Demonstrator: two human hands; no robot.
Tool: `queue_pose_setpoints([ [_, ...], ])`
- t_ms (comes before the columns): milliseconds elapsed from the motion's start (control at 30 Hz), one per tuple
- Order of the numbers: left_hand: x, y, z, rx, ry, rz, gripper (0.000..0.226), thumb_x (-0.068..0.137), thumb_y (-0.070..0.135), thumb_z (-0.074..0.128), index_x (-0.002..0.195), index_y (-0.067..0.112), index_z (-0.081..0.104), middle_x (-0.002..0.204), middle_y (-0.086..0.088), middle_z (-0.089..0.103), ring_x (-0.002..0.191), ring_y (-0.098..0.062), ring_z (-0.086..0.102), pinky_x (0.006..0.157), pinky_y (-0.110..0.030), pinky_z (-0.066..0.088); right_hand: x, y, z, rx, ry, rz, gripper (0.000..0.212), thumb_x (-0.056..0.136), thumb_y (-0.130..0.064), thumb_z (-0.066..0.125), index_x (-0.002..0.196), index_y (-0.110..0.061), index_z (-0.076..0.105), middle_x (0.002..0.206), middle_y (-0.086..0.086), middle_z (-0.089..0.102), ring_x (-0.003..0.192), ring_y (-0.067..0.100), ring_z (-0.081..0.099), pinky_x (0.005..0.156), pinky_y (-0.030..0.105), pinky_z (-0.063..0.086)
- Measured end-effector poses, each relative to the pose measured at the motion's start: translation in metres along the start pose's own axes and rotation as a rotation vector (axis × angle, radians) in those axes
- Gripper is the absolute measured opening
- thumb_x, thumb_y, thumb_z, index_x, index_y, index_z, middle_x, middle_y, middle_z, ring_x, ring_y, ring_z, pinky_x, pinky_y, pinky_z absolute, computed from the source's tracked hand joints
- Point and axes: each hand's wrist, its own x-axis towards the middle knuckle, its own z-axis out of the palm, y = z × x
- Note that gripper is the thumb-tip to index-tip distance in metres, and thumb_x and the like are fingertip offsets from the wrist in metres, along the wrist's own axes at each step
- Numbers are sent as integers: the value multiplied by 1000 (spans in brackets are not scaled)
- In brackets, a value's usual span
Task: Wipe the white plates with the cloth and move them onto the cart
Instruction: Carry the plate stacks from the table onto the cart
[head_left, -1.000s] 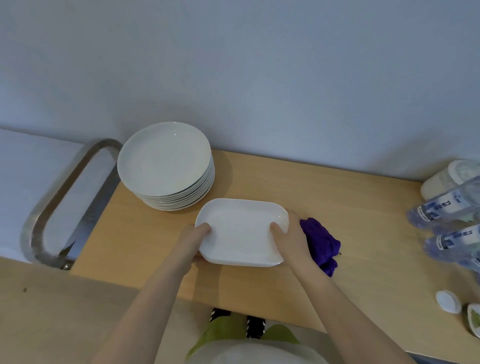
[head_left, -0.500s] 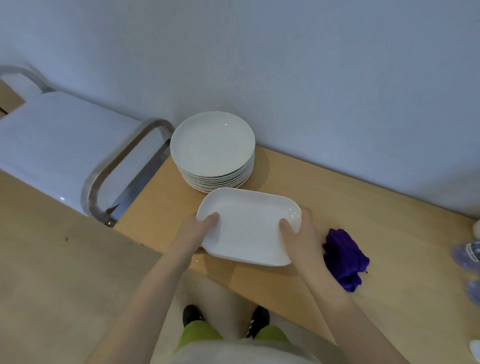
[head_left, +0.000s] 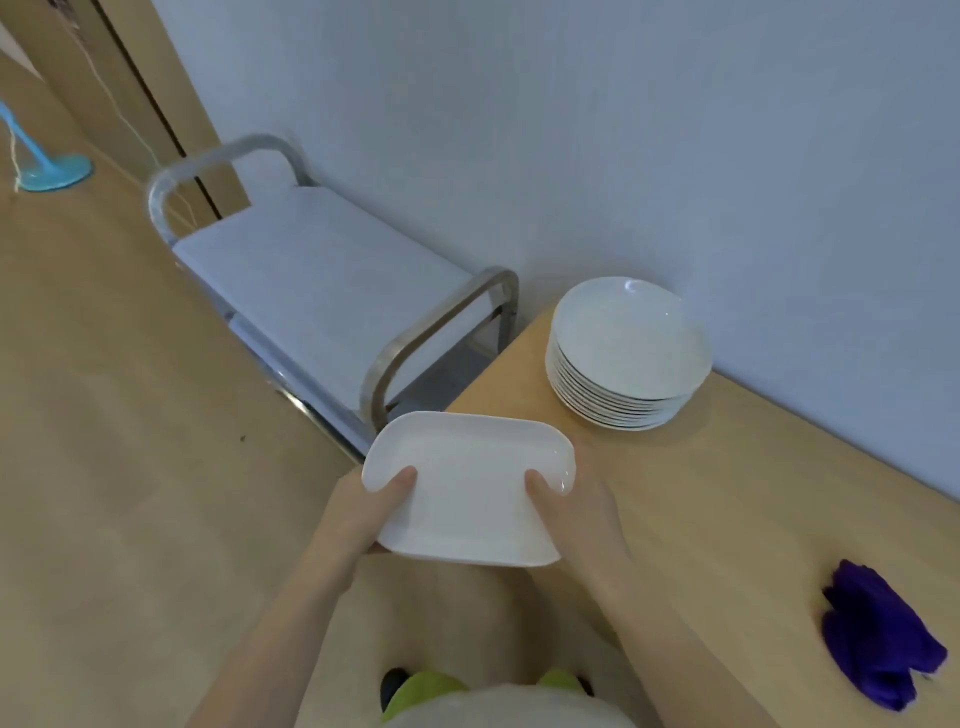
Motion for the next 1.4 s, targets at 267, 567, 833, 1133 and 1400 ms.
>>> queue_pose_setpoints([
  [267, 8, -3, -146, -56, 210, 19, 9, 87, 35, 67, 85, 28, 62, 83, 6, 68, 77, -13, 65, 58, -30, 54, -11, -79, 129, 34, -194, -182, 39, 87, -23, 62, 115, -34, 37, 95, -26, 48, 82, -15, 52, 58, 0, 39],
  [567, 20, -7, -238, -147, 388, -29, 7, 89, 29, 64, 88, 24, 59, 88, 1, 66, 76, -16, 64, 58, -31, 54, 11, -135, 234, -38, -387, -236, 42, 87, -30, 61, 123, -31, 39, 95, -26, 47, 85, -7, 50, 52, 6, 41],
  [833, 91, 11, -268, -187, 397, -88, 26, 90, 27, 65, 110, 13, 61, 103, -7, 69, 88, -26, 67, 66, -45, 59, 83, -158, 294, -71, -454, -170, 42, 87, -29, 59, 125, -28, 40, 91, -23, 49, 80, -7, 48, 56, 12, 34],
  [1133, 222, 71, -281, -150, 373, -150, 26, 89, 32, 65, 111, 18, 59, 99, 2, 68, 86, -15, 65, 61, -33, 56, 195, -189, 339, -2, -440, -80, 37, 89, -30, 56, 123, -33, 41, 97, -26, 52, 83, -13, 52, 51, 6, 40],
  [1400, 328, 117, -264, -75, 239, -209, 29, 90, 34, 64, 114, 18, 58, 102, -2, 67, 89, -21, 64, 69, -38, 57, 285, -201, 351, -49, -323, 2, 43, 91, -24, 54, 131, -21, 39, 105, -6, 54, 81, 3, 51, 56, 12, 35],
])
